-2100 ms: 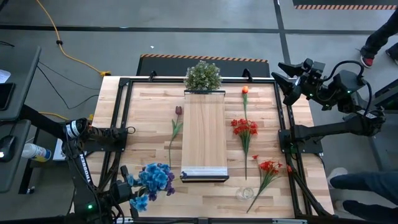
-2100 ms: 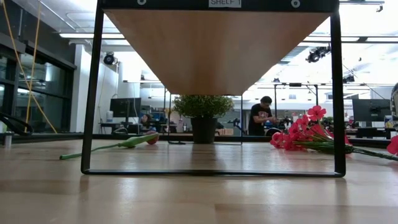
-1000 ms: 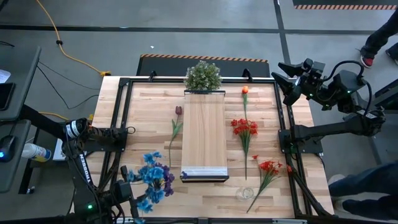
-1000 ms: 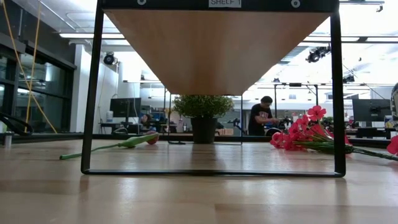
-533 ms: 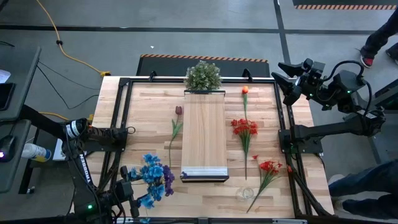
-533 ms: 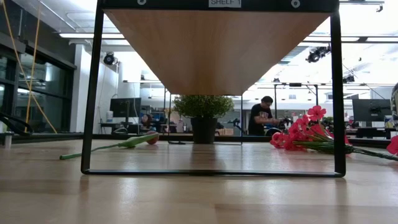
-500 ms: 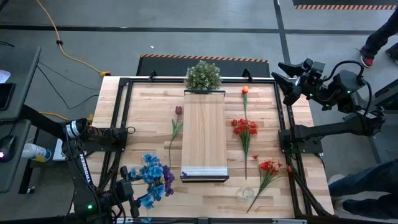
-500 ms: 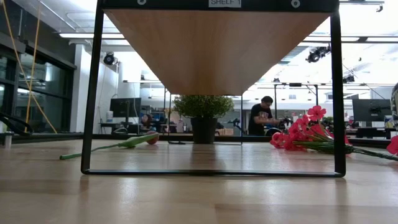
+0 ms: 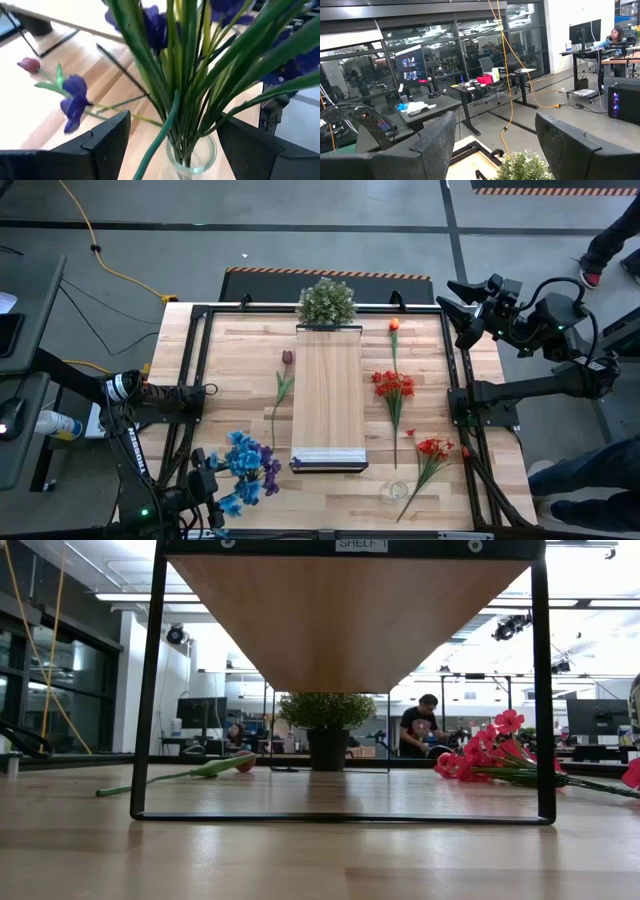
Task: Pick and place flowers into a vace then onto a shelf
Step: Put the blue flowers into the left transparent vase, then put the red tulip into the left transparent vase
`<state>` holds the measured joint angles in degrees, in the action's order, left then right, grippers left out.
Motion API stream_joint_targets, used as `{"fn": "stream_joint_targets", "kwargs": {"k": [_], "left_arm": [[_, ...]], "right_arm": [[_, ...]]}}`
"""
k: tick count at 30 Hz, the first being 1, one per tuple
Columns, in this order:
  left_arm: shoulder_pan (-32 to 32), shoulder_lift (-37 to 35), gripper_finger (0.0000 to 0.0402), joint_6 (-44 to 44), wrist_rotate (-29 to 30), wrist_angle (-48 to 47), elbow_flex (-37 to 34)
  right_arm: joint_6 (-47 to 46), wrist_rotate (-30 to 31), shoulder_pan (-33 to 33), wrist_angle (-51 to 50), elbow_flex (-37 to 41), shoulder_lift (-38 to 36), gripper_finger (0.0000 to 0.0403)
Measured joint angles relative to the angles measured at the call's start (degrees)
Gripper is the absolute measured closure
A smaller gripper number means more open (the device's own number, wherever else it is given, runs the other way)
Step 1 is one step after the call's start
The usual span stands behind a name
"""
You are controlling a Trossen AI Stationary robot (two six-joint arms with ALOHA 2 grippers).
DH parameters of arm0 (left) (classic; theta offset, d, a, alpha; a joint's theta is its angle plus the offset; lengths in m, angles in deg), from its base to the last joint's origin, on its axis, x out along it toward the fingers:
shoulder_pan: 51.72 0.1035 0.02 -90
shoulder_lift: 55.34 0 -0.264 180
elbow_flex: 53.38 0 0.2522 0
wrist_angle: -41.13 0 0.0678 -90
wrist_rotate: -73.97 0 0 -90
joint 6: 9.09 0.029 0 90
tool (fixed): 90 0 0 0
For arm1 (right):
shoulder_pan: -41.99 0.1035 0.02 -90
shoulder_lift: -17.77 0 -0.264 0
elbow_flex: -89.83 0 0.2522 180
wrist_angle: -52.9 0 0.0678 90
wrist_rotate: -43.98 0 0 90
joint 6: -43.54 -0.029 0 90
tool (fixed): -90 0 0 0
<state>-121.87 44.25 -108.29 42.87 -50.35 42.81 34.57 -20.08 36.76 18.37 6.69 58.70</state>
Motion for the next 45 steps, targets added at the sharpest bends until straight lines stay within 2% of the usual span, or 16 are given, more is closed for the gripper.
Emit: {"fn": "stream_joint_targets", "kwargs": {"k": [10, 21, 30, 39, 45], "left_arm": [[0.0, -0.1, 0.0078, -0.4, -0.7, 0.1, 0.2], [0.0, -0.1, 0.008, -0.3, -9.5, -2.3, 5.8], [0.0, -0.2, 0.0076, -4.3, -18.1, -4.8, 6.2], [0.0, -0.6, 0.008, -8.0, -21.3, -4.9, 6.2], [0.0, -0.8, 0.0082, -8.2, -22.1, -7.3, 9.4]], "right_arm": [[0.0, 0.0, 0.0, 0.0, 0.0, 0.0, 0.0141], [0.4, 0.0, 0.0, 0.0, 0.0, 0.0, 0.0141], [0.4, 0.0, 0.0, 0.0, 0.0, 0.0, 0.0141], [0.4, 0.0, 0.0, 0.0, 0.0, 0.0, 0.0141], [0.5, 0.0, 0.0, 0.0, 0.0, 0.0, 0.0141]]}}
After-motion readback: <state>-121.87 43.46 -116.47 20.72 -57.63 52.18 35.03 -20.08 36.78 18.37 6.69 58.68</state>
